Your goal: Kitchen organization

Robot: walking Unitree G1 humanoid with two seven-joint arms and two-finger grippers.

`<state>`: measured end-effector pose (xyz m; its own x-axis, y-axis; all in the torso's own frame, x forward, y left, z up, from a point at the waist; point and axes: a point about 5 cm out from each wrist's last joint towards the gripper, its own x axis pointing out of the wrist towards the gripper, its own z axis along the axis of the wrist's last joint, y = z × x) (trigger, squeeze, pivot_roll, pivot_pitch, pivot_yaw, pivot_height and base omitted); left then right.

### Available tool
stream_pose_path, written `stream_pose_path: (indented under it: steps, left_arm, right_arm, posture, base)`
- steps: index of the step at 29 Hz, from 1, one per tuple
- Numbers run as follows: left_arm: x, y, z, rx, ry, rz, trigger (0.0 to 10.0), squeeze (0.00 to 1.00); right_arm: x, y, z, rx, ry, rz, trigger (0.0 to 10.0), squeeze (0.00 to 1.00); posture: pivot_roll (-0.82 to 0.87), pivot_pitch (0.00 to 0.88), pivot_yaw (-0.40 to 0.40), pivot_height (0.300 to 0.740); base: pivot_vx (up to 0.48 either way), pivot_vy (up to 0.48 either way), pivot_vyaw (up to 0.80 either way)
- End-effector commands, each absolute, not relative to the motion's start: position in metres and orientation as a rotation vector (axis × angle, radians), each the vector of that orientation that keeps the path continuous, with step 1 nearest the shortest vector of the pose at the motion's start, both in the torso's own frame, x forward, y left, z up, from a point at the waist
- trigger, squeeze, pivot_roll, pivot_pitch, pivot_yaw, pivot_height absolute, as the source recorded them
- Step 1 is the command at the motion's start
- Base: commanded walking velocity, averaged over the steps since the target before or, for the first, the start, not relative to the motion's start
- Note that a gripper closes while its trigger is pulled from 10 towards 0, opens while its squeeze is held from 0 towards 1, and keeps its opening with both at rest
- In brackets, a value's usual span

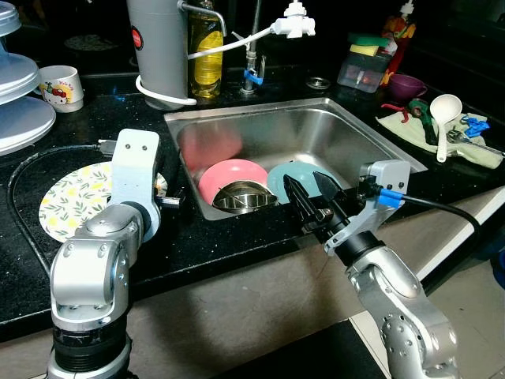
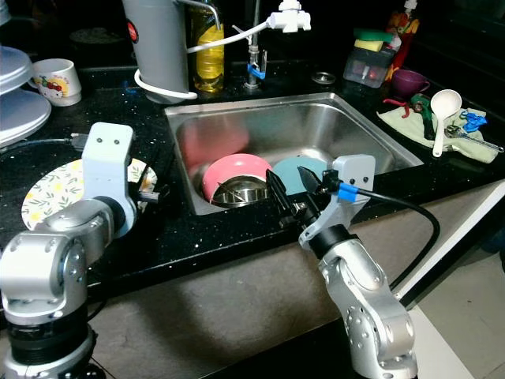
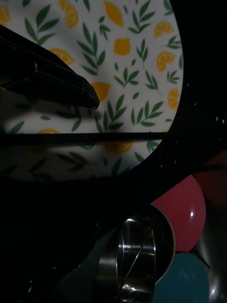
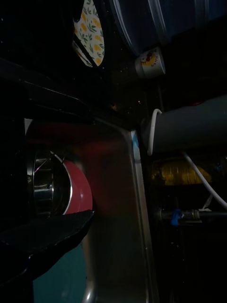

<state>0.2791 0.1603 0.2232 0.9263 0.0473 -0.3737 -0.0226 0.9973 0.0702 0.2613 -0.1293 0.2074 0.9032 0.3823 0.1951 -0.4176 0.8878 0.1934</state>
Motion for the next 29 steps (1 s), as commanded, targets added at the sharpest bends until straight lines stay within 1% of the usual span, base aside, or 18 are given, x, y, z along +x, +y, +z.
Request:
stream_pose_path:
  steps: [1,9,10,11,12,13,17,29]
  left_arm:
    - [0.279,0.162,0.215,0.049,0.435,0.048,10.0,0.0]
    - [0.281,0.158,0.207,-0.022,0.465,0.021,10.0,0.0]
    - [0.282,0.156,0.207,-0.065,0.47,0.013,9.9,0.0]
    - [0.282,0.156,0.208,-0.073,0.47,0.012,9.2,0.0]
    - [0.282,0.156,0.208,-0.073,0.47,0.012,9.2,0.0]
    - [0.282,0.156,0.206,-0.089,0.477,0.012,0.0,0.0]
    - [0.28,0.154,0.204,-0.119,0.491,0.0,0.0,0.0]
    - [0.28,0.153,0.203,-0.137,0.492,0.006,0.0,0.0]
  right_arm:
    - [0.261,-0.131,0.205,0.227,-0.144,0.404,10.0,0.0]
    - [0.261,-0.132,0.205,0.225,-0.144,0.4,10.0,0.0]
    - [0.261,-0.132,0.206,0.223,-0.146,0.398,10.0,0.0]
    - [0.261,-0.133,0.207,0.222,-0.147,0.397,10.0,0.0]
    - [0.261,-0.133,0.207,0.222,-0.147,0.397,10.0,0.0]
    - [0.261,-0.133,0.208,0.218,-0.149,0.392,10.0,0.0]
    - [0.261,-0.134,0.209,0.219,-0.151,0.388,10.0,0.0]
    - [0.262,-0.136,0.209,0.213,-0.147,0.385,10.0,0.0]
  posture:
    - [0.11,0.0,-0.072,0.74]
    - [0.1,0.0,-0.074,0.74]
    - [0.1,0.0,-0.074,0.74]
    - [0.1,0.004,-0.075,0.74]
    - [0.1,0.004,-0.075,0.74]
    - [0.1,0.006,-0.074,0.74]
    - [0.09,0.003,-0.077,0.74]
    - [0.09,0.006,-0.083,0.74]
  base:
    - [0.0,0.0,0.0]
    - [0.0,0.0,0.0]
    - [0.0,0.0,0.0]
    - [0.0,0.0,0.0]
    - [0.0,0.0,0.0]
    - [0.0,0.0,0.0]
    - [0.0,0.0,0.0]
    - [0.0,0.0,0.0]
